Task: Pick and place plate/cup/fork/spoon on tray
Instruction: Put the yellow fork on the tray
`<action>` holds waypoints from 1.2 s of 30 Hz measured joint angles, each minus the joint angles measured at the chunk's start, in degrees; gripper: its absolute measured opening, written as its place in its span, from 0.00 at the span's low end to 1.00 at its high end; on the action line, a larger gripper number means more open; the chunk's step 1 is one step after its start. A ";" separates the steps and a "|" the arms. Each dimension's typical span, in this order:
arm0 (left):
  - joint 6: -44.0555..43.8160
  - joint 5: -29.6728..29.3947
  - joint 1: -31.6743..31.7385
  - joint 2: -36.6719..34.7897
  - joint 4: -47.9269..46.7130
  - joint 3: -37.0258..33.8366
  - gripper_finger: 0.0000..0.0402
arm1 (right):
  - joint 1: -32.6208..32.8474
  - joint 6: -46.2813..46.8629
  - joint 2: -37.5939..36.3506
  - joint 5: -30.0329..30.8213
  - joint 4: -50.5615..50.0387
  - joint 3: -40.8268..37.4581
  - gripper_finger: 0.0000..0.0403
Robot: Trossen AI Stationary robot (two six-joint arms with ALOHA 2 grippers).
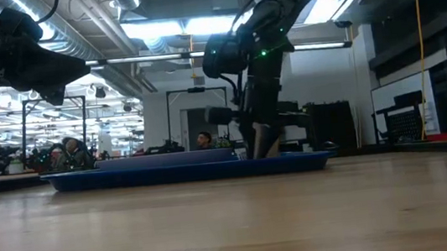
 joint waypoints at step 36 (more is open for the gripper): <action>-0.02 -0.02 0.00 0.00 0.00 0.02 0.16 | 0.22 0.97 0.04 -0.12 -1.91 0.00 0.18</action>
